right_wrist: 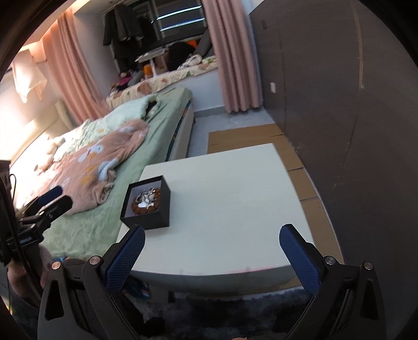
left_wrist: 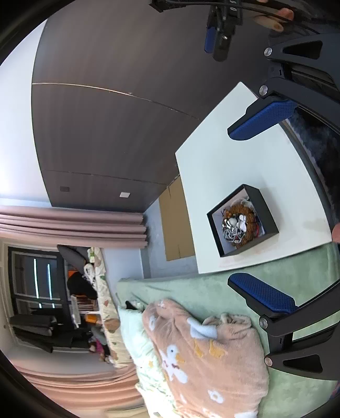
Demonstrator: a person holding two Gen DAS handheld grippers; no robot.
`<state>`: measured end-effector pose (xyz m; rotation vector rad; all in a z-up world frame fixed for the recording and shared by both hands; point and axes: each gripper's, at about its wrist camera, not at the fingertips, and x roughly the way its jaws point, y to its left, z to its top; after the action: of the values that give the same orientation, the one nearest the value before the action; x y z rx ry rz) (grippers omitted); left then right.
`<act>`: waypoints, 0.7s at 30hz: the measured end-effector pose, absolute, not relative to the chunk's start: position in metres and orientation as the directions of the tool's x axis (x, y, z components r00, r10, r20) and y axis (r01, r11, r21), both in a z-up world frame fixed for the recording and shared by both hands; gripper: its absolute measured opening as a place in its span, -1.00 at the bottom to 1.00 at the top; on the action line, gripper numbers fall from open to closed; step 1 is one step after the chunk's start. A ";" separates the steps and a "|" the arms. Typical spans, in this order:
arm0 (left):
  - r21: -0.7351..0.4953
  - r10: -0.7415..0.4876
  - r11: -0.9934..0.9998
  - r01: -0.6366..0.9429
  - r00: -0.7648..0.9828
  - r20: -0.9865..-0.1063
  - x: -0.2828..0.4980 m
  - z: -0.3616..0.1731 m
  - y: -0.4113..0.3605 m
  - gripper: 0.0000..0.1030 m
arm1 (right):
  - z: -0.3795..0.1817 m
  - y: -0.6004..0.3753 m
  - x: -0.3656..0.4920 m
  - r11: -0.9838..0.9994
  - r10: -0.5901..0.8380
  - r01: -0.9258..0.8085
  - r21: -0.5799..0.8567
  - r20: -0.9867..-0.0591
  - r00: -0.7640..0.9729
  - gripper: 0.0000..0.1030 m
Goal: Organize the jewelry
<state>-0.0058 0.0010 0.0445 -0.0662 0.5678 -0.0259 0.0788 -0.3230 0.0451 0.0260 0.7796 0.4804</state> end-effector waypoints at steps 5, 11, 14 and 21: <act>-0.063 -0.045 0.998 0.014 0.853 -0.521 -0.012 0.043 0.002 0.97 | 0.044 -0.329 0.068 0.902 0.409 -0.393 0.176 -0.641 0.650 1.00; -0.051 -0.024 0.999 -0.002 0.867 -0.499 -0.018 0.038 0.002 0.97 | 0.045 -0.336 0.064 0.911 0.401 -0.365 0.191 -0.615 0.679 1.00; -0.060 -0.019 0.998 -0.012 0.872 -0.489 -0.018 0.038 0.003 0.97 | 0.045 -0.337 0.066 0.914 0.395 -0.359 0.188 -0.618 0.680 1.00; -0.070 -0.017 0.997 -0.019 0.874 -0.486 -0.018 0.037 0.004 0.97 | 0.046 -0.330 0.062 0.917 0.379 -0.370 0.150 -0.618 0.689 1.00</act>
<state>-0.0178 0.0039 0.0370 -0.0739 0.5077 0.0011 0.0625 -0.3297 0.0457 0.0135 0.6942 0.4193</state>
